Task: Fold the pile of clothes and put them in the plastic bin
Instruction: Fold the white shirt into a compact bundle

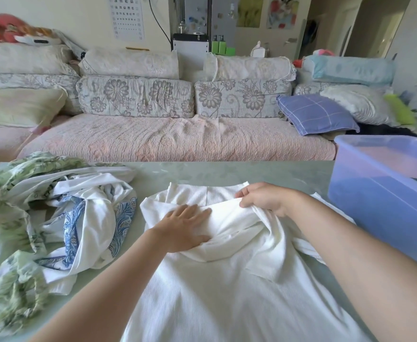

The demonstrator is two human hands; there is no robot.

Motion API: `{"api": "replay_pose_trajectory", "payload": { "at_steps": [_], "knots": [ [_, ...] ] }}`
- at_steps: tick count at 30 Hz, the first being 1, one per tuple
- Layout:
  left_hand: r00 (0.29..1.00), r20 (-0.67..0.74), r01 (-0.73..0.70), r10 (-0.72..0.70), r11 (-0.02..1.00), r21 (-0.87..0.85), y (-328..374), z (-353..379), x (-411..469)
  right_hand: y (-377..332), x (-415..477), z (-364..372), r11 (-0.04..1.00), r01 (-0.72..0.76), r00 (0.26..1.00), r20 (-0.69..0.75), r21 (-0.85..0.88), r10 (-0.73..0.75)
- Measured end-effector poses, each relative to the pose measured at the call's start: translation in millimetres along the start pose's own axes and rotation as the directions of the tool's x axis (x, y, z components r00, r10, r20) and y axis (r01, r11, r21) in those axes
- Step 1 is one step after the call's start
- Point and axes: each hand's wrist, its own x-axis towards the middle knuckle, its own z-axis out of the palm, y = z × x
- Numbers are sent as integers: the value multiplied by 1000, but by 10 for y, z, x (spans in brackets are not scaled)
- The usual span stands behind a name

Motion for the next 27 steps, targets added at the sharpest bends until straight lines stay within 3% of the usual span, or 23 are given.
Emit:
{"api": "replay_pose_trajectory", "payload": {
  "at_steps": [2, 3, 4, 6, 8, 11, 13, 15, 17, 19, 22, 24, 25, 27],
  "knots": [
    [993, 102, 64, -63, 998, -6, 14, -39, 43, 32, 38, -52, 971, 114, 961, -223, -211, -161],
    [984, 150, 95, -94, 996, 2, 28, -59, 74, 70, 63, -76, 922, 145, 906, -328, -358, -270],
    [973, 192, 125, -125, 992, 15, 48, -83, 102, 112, 79, -91, 861, 159, 858, -364, -484, -363],
    [963, 219, 160, -159, 987, 13, 123, -135, 170, 192, 81, -78, 732, 134, 855, -296, -668, -426],
    [988, 104, 118, -117, 993, -12, 260, -180, 246, 250, 77, -79, 665, 90, 886, -246, -741, -394],
    [976, -216, -51, 33, 996, -78, 515, -173, 351, 223, -4, -150, 747, 8, 884, -344, -664, -315],
    [966, -240, -139, 98, 977, -159, 650, -109, 408, 159, -104, -224, 680, -172, 912, -377, -713, -164],
    [983, -148, -135, 110, 977, -166, 721, -19, 456, 121, -252, -261, 550, -282, 952, -302, -786, 57],
    [995, -52, -92, 86, 990, -111, 746, 35, 477, 168, -343, -269, 589, -296, 953, -187, -752, 240],
    [996, -2, -89, 89, 990, -105, 773, -1, 456, 232, -388, -306, 726, -290, 956, -157, -624, 247],
    [993, -41, -114, 109, 981, -160, 791, -73, 434, 290, -374, -443, 938, -256, 928, -331, -233, 171],
    [989, -107, -124, 105, 974, -188, 784, -127, 421, 331, -341, -579, 985, -163, 891, -420, 52, 170],
    [985, -139, -131, 105, 972, -197, 786, -159, 410, 366, -325, -642, 985, -128, 882, -441, 118, 168],
    [972, -207, -150, 108, 968, -203, 785, -225, 389, 440, -327, -761, 995, -95, 880, -465, 16, 92]
  ]
}}
